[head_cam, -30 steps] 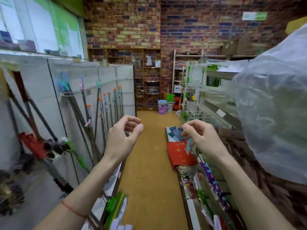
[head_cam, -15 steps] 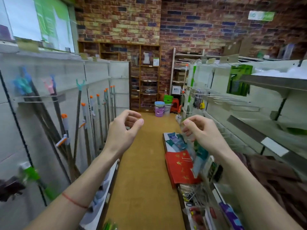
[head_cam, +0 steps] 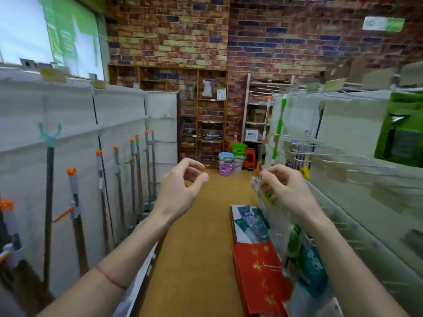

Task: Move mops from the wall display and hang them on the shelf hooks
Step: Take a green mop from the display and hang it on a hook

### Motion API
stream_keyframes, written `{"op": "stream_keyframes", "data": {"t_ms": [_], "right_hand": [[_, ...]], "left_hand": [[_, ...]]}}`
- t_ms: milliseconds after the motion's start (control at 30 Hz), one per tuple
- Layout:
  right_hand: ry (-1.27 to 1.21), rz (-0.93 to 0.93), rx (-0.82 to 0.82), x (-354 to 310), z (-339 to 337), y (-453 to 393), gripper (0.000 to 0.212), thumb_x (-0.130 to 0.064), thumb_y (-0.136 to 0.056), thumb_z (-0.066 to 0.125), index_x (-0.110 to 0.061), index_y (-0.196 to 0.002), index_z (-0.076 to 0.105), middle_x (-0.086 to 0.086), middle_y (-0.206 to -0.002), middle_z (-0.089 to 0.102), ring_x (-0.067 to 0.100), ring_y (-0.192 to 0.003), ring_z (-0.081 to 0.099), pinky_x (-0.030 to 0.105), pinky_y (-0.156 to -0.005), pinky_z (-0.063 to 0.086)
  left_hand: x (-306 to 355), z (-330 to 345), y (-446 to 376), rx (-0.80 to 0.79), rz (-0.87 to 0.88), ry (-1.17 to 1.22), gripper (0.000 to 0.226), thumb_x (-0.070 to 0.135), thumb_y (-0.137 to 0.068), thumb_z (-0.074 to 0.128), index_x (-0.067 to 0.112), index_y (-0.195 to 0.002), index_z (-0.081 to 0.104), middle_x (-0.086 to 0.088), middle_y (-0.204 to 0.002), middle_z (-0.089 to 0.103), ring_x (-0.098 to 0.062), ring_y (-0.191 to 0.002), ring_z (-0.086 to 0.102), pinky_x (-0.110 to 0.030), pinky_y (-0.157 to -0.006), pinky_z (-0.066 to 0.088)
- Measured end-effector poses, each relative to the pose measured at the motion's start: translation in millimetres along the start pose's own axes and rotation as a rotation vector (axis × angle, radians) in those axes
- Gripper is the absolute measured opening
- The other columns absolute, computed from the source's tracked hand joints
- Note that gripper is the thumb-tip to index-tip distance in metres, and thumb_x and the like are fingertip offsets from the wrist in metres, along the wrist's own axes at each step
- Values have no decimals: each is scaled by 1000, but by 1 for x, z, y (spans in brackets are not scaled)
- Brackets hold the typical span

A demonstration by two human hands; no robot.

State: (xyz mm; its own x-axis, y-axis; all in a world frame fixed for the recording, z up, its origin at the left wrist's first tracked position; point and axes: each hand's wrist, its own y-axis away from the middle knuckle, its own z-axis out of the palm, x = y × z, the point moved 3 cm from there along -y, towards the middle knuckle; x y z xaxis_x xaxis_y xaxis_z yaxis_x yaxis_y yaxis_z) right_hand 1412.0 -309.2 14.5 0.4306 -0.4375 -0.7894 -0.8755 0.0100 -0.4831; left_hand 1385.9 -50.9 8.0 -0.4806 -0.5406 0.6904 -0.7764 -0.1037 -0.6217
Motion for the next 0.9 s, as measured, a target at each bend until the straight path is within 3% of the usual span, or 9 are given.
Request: {"op": "stream_keyframes", "data": {"t_ms": [67, 267, 433, 667, 800, 900], "right_hand": [[-9, -15, -5, 13, 8, -49, 15, -26, -103, 59, -18, -99, 71, 5, -87, 77, 20, -81, 72, 30, -62, 56], [15, -57, -106, 53, 52, -167, 13, -23, -103, 58, -19, -97, 69, 5, -86, 74, 22, -81, 71, 32, -61, 58], [35, -59, -112, 104, 103, -260, 12, -24, -103, 58, -22, -99, 69, 2, -87, 75, 19, -82, 71, 38, -66, 60], [120, -89, -122, 154, 189, -423, 12, -28, -103, 57, -28, -96, 67, -3, -86, 74, 13, -80, 70, 32, -63, 61], [120, -98, -71, 170, 218, -513, 13, -27, -102, 57, -28, -94, 67, -3, -84, 75, 9, -75, 70, 37, -65, 61], [153, -86, -51, 193, 233, -571, 13, -29, -102, 57, -28, -96, 67, 1, -87, 75, 17, -79, 71, 44, -70, 62]], "left_hand": [[-16, 13, -39, 24, -4, 3, 15, 29, -98, 70, 23, -110, 69, 8, -98, 73, -5, -94, 69, -11, -74, 52], [-81, 38, -141, 80, -58, 7, 9, 29, -97, 70, 27, -106, 69, 8, -96, 73, -8, -93, 70, -28, -81, 57], [-157, 64, -223, 107, -51, -13, 10, 28, -97, 70, 26, -106, 70, 8, -96, 74, -5, -90, 68, -18, -76, 50], [-274, 88, -372, 139, -12, -30, 8, 29, -97, 70, 31, -104, 66, 11, -98, 71, -4, -95, 68, -19, -76, 50], [-321, 110, -464, 117, 1, -3, 15, 30, -98, 69, 27, -112, 66, 11, -100, 69, -2, -97, 66, -21, -79, 50], [-346, 135, -523, 107, 8, 44, 21, 26, -98, 70, 23, -117, 62, 11, -100, 68, -2, -95, 65, -8, -73, 47]]}}
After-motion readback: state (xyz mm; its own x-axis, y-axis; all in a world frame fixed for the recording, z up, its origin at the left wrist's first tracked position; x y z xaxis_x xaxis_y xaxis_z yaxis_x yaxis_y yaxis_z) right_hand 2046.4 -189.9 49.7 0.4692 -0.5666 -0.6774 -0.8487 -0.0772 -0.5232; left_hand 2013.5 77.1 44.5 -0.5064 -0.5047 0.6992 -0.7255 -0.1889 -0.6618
